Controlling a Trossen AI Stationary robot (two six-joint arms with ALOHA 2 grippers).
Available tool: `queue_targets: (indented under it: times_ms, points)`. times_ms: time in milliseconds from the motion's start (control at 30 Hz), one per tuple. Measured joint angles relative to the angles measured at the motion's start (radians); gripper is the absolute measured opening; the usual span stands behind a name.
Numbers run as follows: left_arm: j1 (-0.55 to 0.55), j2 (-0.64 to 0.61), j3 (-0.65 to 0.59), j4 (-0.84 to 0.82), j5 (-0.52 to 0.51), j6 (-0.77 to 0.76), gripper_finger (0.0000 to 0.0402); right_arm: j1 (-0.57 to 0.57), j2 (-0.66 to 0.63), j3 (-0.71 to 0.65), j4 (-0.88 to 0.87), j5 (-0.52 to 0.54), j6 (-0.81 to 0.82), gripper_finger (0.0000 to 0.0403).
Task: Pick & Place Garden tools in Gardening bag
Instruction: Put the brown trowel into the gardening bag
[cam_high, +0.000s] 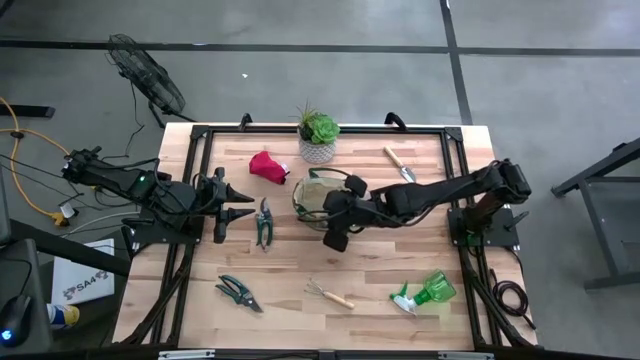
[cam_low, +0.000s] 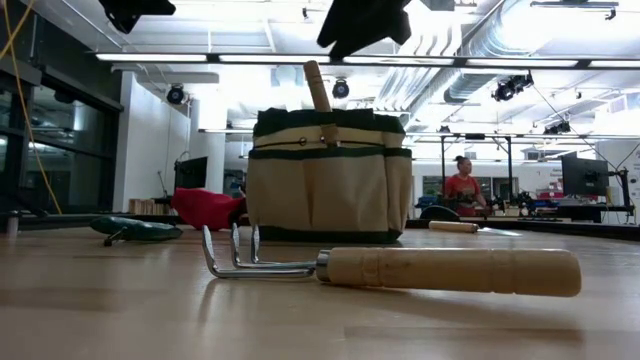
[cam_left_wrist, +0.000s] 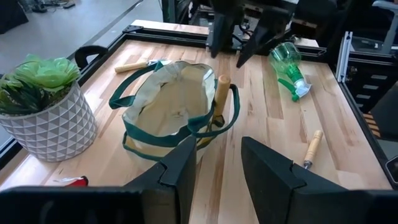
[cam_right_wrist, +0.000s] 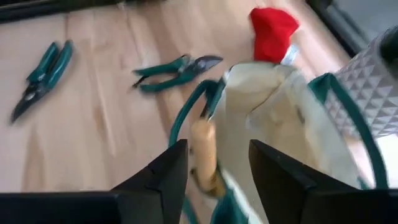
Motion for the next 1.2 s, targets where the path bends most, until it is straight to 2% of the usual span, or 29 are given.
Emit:
queue_targets:
  times_ms: [333, 567, 700, 833, 1067, 1200]
  points:
    - [0.000, 0.000, 0.000, -0.001, 0.000, -0.018, 0.0124, 0.045, -0.013, 0.000, -0.164, -0.160, -0.066, 0.0140]
    - [0.000, 0.000, 0.000, -0.001, 0.000, -0.018, 0.0124, 0.095, -0.010, 0.001, -0.169, -0.145, -0.077, 0.0140]
    - [0.000, 0.000, 0.000, -0.002, 0.002, -0.018, 0.0124, 0.143, 0.004, 0.002, -0.169, -0.256, -0.046, 0.0142]
    - [0.000, 0.000, 0.000, -0.003, 0.025, -0.018, 0.0124, 0.198, 0.017, 0.000, -0.182, -0.282, 0.027, 0.0142]
    - [0.000, 0.002, 0.000, -0.005, 0.052, -0.018, 0.0124, 0.261, 0.018, 0.000, -0.197, -0.256, 0.238, 0.0142]
    - [0.000, 0.002, 0.000, -0.005, 0.051, -0.018, 0.0124, 0.288, 0.018, 0.000, -0.270, -0.204, 0.456, 0.0142]
